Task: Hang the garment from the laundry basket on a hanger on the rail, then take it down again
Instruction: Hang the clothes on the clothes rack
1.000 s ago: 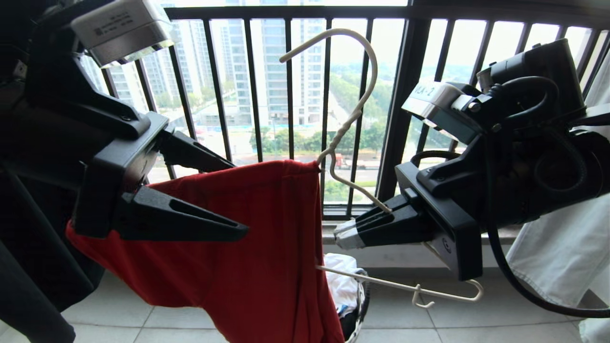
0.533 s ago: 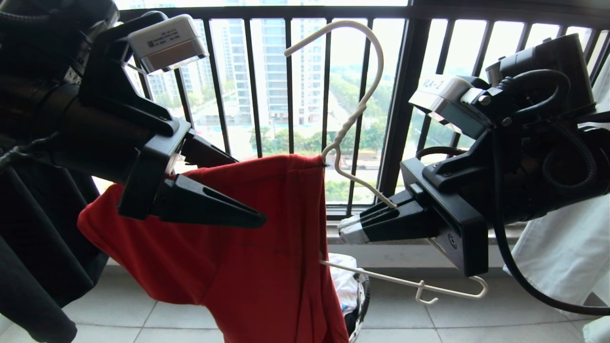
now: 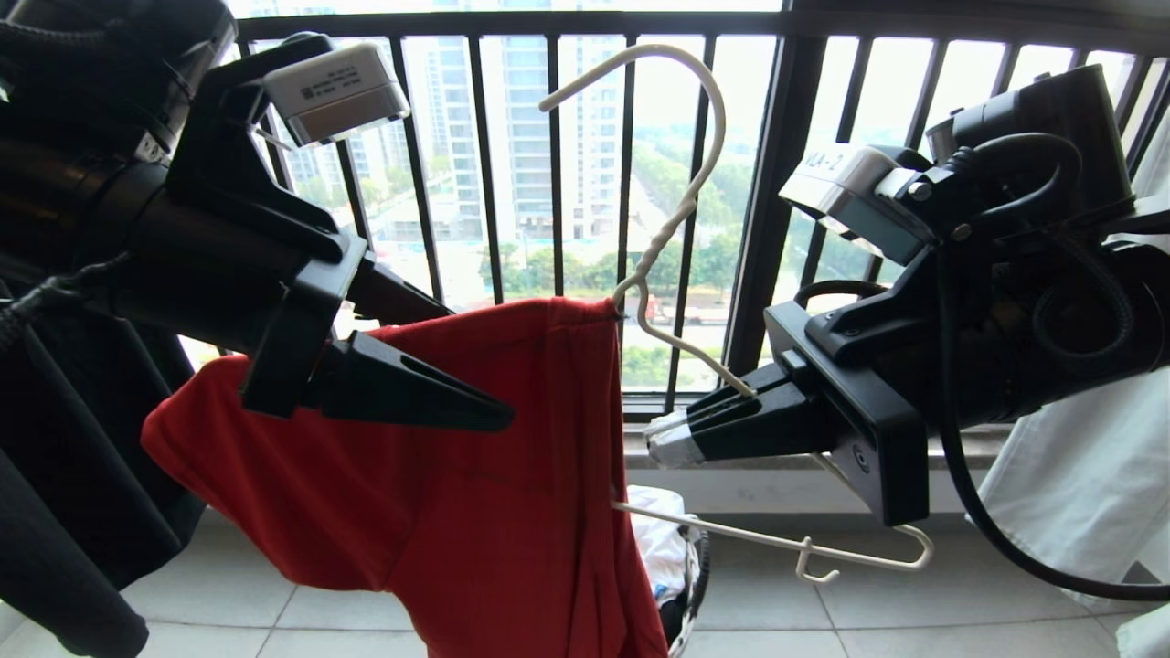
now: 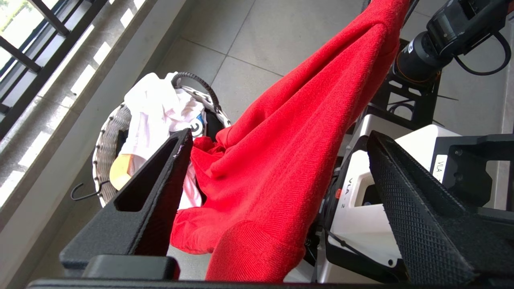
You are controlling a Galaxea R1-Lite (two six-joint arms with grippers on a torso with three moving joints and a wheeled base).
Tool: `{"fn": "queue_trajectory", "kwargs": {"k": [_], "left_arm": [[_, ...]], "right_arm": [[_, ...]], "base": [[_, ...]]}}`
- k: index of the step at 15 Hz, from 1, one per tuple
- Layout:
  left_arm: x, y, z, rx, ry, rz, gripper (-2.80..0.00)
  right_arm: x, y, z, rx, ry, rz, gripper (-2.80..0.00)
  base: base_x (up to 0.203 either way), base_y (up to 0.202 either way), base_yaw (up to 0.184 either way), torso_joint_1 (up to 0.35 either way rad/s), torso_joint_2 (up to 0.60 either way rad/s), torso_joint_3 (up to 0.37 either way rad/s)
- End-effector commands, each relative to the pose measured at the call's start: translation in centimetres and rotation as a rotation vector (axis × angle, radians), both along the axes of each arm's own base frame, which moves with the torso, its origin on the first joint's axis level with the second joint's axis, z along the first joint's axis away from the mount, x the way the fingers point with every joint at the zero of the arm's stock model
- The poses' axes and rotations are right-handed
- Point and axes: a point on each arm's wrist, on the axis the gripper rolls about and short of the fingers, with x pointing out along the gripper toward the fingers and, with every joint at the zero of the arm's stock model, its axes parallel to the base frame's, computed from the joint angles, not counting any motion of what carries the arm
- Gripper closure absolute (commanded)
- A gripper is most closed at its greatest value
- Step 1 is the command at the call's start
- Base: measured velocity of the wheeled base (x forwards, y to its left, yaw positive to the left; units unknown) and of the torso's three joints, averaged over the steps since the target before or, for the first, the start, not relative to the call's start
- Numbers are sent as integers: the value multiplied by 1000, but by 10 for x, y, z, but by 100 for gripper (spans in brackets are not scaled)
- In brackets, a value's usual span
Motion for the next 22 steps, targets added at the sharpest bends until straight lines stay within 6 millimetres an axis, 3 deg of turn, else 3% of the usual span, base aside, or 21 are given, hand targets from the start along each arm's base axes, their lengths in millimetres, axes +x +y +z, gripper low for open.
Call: {"fn": "queue_trajectory", "kwargs": {"k": [1,16,17,22], "left_arm": [[0,0,0,1,3,-5,0],[-1,0,0,1,-3,-6,0],[-1,0,0,0,-5,-5,0],[-6,3,4,-7,-19,-3,0]], "right_arm": [[1,1,-1,1,0,5,0],[1,1,-1,1,-3,4,0],[2,1,-1,1,-4,3,-280],[6,0,-1,7,-14,-12,-280]], "base": [[0,0,0,0,0,0],[0,0,0,0,0,0],[0,0,0,0,0,0],[0,0,0,0,0,0]]}}
